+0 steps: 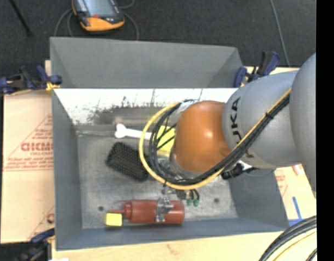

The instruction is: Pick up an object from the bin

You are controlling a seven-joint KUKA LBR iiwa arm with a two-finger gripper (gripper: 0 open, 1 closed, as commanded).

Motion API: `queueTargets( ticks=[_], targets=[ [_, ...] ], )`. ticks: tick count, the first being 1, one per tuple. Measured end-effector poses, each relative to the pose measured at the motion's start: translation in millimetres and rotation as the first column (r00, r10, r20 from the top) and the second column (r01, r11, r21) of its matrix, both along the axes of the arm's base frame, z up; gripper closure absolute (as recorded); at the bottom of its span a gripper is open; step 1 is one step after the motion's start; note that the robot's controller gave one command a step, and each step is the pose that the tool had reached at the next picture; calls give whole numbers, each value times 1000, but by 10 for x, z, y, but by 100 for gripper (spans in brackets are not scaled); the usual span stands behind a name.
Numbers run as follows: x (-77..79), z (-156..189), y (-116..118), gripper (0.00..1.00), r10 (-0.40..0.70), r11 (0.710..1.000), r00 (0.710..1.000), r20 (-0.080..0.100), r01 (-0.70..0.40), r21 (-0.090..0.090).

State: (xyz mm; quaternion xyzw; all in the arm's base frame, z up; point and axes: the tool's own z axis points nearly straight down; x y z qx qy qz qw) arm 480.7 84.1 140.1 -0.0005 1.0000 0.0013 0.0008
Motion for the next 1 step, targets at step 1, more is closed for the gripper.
queueTargets(
  ticks=[1],
  targets=[
    [-17, -685, 16, 0, -4, 1000, 1000, 16, 4, 3]
  ],
)
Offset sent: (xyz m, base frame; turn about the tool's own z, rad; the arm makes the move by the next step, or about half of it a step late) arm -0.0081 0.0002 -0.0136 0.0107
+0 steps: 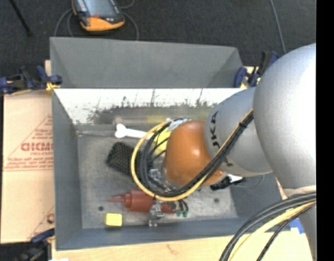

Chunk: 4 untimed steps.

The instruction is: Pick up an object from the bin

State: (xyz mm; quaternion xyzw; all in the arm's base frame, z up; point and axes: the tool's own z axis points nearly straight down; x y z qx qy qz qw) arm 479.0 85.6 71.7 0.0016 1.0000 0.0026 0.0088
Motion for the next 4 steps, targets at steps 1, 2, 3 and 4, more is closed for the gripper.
queueTargets(
  ticks=[1, 2, 3, 4],
  targets=[
    [-51, 582, -12, 0, -4, 1000, 1000, -12, 4, -2],
    [-66, 325, 199, 0, 130, 991, 991, -16, -130, -6],
    [17, -3, -129, 0, -23, 1000, 1000, -5, 23, -1],
    [42, 14, -116, 100, 2, 1000, 1000, -5, -2, -3]
  ],
)
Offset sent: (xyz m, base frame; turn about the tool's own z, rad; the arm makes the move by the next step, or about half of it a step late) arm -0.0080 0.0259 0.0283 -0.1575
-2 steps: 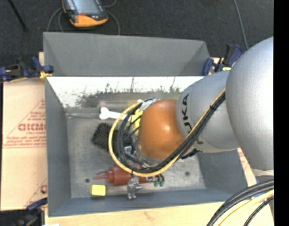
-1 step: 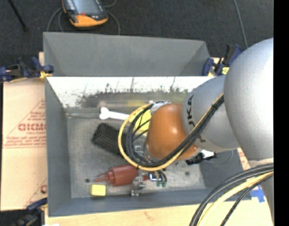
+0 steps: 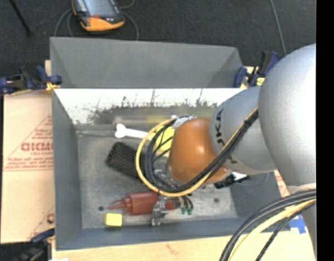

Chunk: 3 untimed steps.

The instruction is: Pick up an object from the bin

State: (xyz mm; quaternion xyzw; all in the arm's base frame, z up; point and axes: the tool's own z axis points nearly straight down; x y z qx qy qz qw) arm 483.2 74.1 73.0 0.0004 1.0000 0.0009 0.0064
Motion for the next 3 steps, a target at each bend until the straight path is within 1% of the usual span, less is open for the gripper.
queueTargets(
  ticks=[1, 2, 3],
  targets=[
    [0, 0, 0, 100, 0, 1000, 1000, 0, 0, 0],
    [-13, 28, -1, 100, 0, 1000, 1000, -6, 0, -1],
    [-41, 200, -4, 100, -1, 1000, 1000, -17, 1, -2]
  ],
)
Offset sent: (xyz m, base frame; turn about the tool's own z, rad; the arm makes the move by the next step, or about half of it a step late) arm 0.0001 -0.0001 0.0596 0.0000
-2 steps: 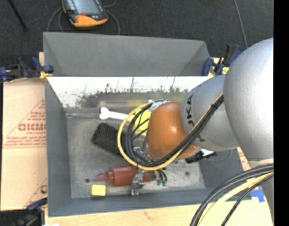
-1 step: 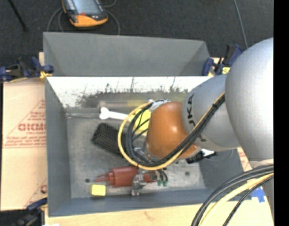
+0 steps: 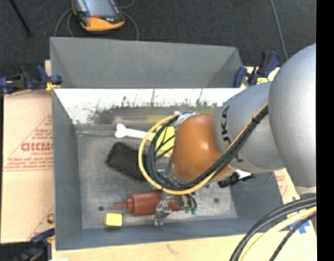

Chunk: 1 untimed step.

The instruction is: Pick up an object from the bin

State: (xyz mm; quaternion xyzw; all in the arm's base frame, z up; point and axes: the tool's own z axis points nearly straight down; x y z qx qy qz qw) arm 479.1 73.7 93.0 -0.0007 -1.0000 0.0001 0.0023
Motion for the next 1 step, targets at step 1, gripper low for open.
queueTargets(
  ticks=[1],
  targets=[
    [6, 179, 2, 100, 0, 1000, 1000, 2, 0, 1]
  ],
)
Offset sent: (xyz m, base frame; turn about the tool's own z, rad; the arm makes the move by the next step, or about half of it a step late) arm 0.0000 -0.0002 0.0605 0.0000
